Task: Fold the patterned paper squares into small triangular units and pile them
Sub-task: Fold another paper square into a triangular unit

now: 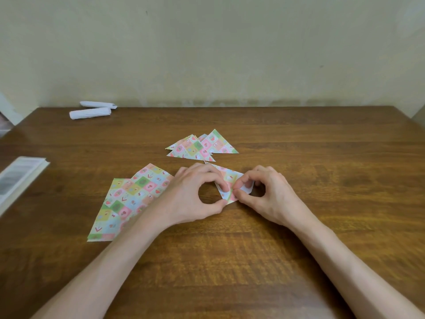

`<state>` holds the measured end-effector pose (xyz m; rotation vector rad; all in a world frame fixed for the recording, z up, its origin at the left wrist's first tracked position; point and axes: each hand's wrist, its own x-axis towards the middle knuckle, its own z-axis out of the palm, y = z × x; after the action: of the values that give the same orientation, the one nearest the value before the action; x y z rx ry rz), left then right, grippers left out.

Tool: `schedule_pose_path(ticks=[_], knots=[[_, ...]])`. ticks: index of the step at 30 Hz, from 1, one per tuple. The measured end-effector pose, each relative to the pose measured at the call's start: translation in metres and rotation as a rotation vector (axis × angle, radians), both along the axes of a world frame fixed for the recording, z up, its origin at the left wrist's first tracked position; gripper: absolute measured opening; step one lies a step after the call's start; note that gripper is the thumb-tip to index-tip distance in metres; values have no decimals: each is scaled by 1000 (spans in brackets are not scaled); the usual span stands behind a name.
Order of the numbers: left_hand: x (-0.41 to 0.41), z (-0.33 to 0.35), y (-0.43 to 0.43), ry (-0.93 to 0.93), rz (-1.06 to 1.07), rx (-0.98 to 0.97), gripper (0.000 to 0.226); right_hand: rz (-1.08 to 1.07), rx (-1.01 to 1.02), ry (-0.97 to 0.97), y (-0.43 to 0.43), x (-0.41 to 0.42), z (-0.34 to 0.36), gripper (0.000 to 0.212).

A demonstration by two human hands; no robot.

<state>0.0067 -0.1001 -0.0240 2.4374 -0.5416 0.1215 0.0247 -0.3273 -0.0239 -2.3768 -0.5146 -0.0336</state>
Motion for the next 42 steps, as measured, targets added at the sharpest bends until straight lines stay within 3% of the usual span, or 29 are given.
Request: schedule_pose_path(ticks=[9, 24, 31, 42], knots=[[1, 0, -1, 17, 16, -41, 8, 5, -10, 12, 0, 0, 1, 3], [3, -6, -8, -2, 38, -22, 35, 6, 6, -8, 1, -2, -2, 9], [4, -2, -8, 40, 46, -16, 16, 25, -9, -25, -1, -1, -1, 23], [3, -1, -8, 87, 48, -24, 19, 39, -61, -23, -2, -1, -1, 28]])
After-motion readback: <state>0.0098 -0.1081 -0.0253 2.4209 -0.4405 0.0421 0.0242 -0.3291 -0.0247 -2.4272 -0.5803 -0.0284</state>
